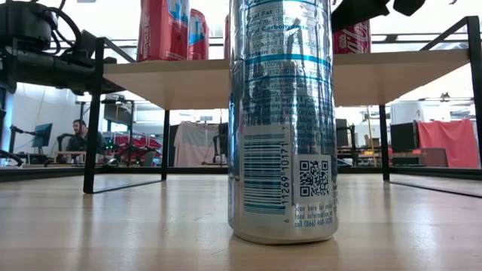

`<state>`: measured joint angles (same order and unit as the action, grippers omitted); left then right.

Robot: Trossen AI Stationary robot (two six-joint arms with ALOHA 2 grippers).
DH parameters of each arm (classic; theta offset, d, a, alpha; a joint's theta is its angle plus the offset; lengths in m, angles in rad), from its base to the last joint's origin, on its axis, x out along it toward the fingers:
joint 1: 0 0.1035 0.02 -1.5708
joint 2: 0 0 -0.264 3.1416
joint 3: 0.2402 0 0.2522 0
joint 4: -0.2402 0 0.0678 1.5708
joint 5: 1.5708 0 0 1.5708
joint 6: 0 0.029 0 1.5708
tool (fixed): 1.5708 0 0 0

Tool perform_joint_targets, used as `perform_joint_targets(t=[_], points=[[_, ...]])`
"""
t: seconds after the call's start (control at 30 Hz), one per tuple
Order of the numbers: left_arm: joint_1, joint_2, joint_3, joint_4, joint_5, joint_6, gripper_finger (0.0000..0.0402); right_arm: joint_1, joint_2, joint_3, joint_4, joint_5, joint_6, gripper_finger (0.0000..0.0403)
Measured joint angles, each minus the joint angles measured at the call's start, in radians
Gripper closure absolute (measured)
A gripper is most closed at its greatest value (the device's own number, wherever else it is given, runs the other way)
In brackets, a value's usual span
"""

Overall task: Place canned beverage on shelf
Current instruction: Put the red soda can on the shelf

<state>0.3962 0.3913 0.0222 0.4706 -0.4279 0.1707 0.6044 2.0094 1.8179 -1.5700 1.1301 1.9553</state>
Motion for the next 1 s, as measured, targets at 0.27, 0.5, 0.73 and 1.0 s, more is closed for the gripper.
perform_joint_targets(t=[0.27, 0.5, 0.73, 1.0], points=[[0.0, 0.0, 0.0, 0.0, 0.0, 0.0, 0.0207, 0.004, -0.046, -0.021, -0.001, -0.078, -0.046, 0.0103], [0.0, 0.0, 0.0, 0.0, 0.0, 0.0, 0.0207, 0.021, -0.097, -0.055, 0.001, -0.128, -0.099, 0.0103], [0.0, 0.0, 0.0, 0.0, 0.0, 0.0, 0.0207, 0.04, -0.149, -0.067, 0.0, -0.2, -0.172, 0.0103], [0.0, 0.0, 0.0, 0.0, 0.0, 0.0, 0.0207, 0.044, -0.17, -0.094, 0.0, -0.202, -0.201, 0.0103]])
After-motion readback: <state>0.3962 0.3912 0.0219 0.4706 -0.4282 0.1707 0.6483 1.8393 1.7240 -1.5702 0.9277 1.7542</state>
